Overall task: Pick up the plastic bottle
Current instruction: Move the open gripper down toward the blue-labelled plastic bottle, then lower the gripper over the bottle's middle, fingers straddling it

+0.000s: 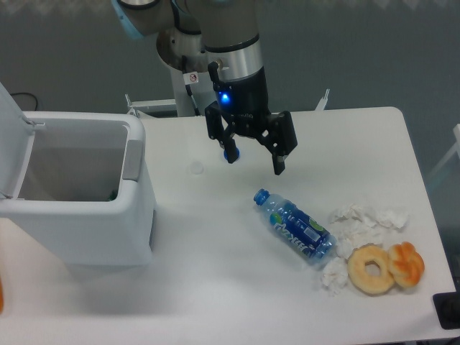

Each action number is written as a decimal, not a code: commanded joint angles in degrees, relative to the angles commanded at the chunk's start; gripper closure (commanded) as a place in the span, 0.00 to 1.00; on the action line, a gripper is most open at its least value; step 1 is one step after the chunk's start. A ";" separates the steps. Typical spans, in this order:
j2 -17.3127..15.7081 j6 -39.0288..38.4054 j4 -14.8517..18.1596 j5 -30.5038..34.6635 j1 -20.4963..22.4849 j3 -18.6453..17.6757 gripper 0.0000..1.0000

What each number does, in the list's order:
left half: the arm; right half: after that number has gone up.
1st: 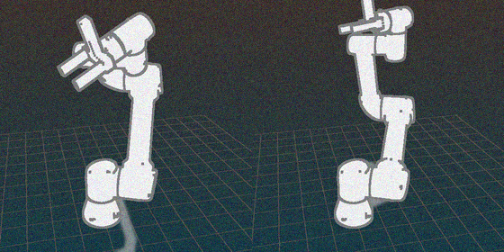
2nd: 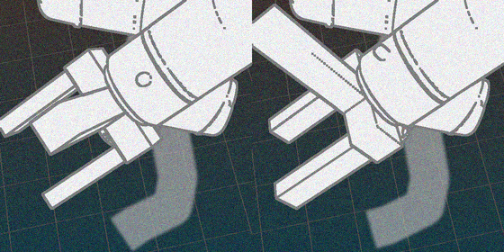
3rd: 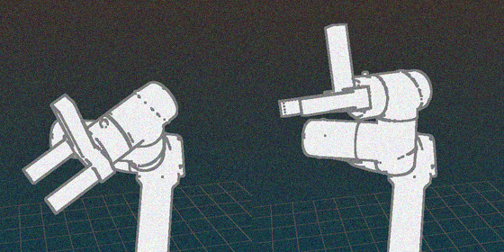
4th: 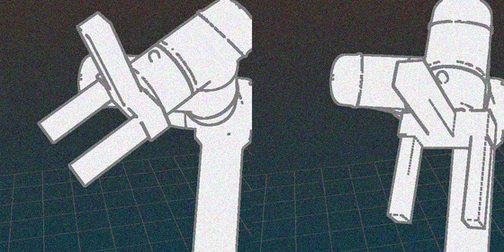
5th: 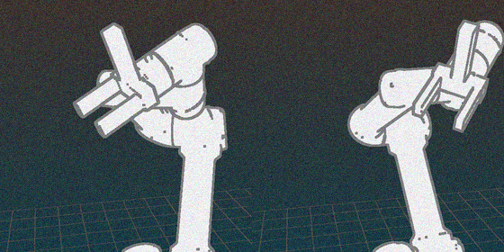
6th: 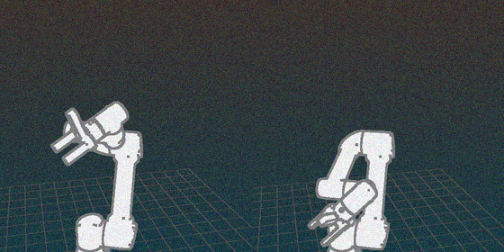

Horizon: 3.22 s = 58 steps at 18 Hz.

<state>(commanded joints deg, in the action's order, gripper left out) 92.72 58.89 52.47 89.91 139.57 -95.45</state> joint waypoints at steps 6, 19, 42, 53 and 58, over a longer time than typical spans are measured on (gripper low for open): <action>0.44 -0.44 -0.09 0.17 -0.18 -0.35 0.00; 3.95 -0.70 -0.26 0.17 -1.85 -3.87 0.00; 14.40 -54.46 0.26 1.93 2.90 -0.54 0.00; 22.67 -59.50 0.00 2.11 8.61 3.25 0.00; 26.01 -59.68 -0.17 2.02 9.75 4.39 0.00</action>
<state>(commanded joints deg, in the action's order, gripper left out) 118.73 -0.79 52.30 91.93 149.33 -91.06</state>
